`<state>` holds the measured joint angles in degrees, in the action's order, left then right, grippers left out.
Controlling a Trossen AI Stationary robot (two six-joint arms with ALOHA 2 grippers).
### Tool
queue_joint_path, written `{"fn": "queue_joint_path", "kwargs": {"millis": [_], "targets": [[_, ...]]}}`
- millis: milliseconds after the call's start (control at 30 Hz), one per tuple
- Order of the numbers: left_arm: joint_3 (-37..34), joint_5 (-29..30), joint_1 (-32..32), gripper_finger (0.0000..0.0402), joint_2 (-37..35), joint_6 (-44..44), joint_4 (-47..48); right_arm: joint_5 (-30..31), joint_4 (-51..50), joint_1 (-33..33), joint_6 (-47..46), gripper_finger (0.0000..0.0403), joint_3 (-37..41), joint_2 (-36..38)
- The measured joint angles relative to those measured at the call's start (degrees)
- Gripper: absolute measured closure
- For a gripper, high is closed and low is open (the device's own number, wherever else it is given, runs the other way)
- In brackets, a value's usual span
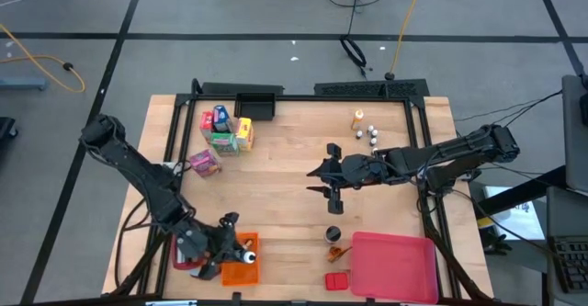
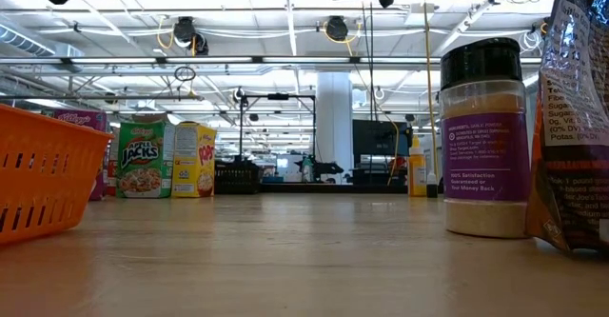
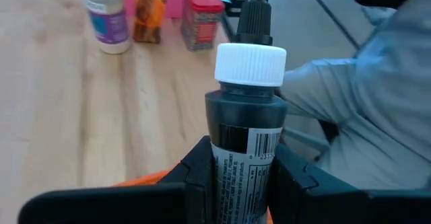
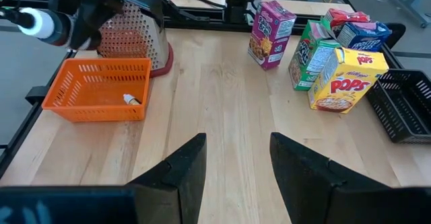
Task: Pick & Place Kitchen Items
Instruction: Put the big black food coloring bottle into the orange bin
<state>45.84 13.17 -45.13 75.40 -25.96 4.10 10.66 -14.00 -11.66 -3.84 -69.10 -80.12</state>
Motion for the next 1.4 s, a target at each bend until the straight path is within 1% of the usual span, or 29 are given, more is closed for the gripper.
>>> {"fn": "queue_joint_path", "kwargs": {"millis": [200,533,633,733,833,933,1400], "targets": [[0.0,-2.9,0.0,0.0319,0.0,-1.1,0.0,0.0,0.0,0.0,0.0,0.0248,0.0,0.0],[0.0,-2.6,0.0,0.0317,0.0,-1.3,-0.4,0.0,0.0,0.0,0.0,0.0248,0.0,0.0],[0.0,-1.8,0.0,0.0302,0.0,-1.4,-1.4,0.0,0.0,0.0,0.0,0.0248,0.0,0.0],[0.0,-0.8,0.0,0.0275,0.0,-1.6,-1.2,0.0,0.0,0.0,0.0,0.0248,0.0,0.0],[0.0,-0.7,0.1,0.0251,0.0,-1.6,-1.0,0.0,0.0,0.0,0.0,0.0248,0.0,0.0],[0.0,-0.7,0.1,0.0236,0.0,-1.7,-0.9,0.0,0.0,0.0,0.0,0.0248,0.0,0.0],[0.0,-0.7,0.1,0.0229,0.0,-2.9,-0.9,0.0,-0.1,0.0,0.0,0.0248,0.0,0.0]]}}
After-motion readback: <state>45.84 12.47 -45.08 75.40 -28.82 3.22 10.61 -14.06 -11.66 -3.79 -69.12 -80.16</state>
